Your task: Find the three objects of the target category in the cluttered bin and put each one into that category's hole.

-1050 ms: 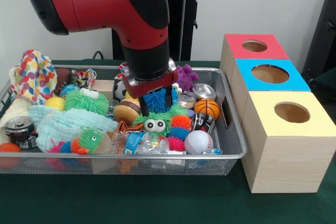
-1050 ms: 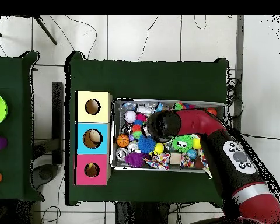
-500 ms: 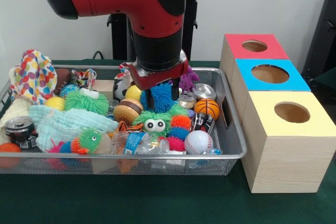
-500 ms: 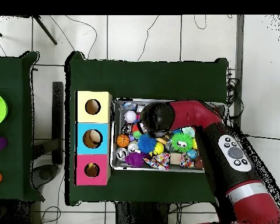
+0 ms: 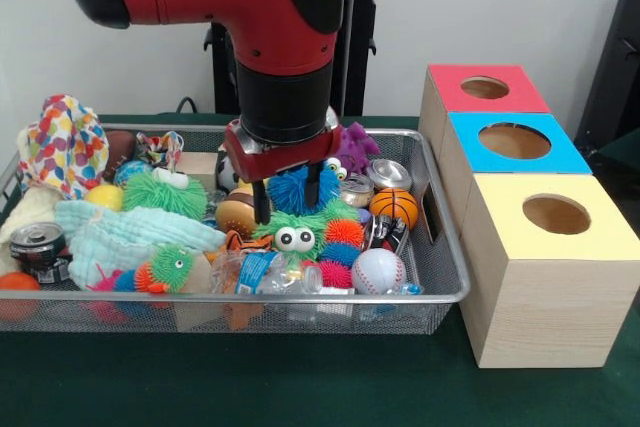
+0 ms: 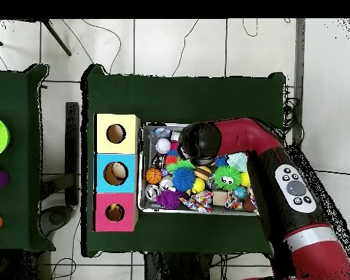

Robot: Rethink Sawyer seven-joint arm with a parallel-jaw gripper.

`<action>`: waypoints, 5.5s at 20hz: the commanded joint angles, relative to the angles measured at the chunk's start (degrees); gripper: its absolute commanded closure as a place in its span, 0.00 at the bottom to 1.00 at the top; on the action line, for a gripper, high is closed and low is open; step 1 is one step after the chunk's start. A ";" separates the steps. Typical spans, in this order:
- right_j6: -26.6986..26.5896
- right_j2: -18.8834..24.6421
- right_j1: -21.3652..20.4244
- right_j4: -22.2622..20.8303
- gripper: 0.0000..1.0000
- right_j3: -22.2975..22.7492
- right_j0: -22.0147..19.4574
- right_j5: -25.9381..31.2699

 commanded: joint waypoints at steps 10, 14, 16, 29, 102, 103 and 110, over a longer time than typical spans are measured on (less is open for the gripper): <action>-10.58 0.78 2.64 -4.48 0.00 -4.96 -1.24 -0.80; -10.21 -0.09 2.93 -5.04 0.00 -4.48 -1.32 -0.71; -9.63 -1.05 3.30 -5.67 0.00 -4.42 -1.28 -0.50; -7.81 -3.65 4.65 -8.68 0.00 -5.22 -0.81 1.16; -6.40 0.26 7.75 2.91 0.00 5.44 -5.92 -4.09; -7.13 0.54 7.77 2.15 0.00 4.95 -5.98 -5.07; -10.93 3.33 8.46 0.54 0.00 3.16 -7.05 -9.06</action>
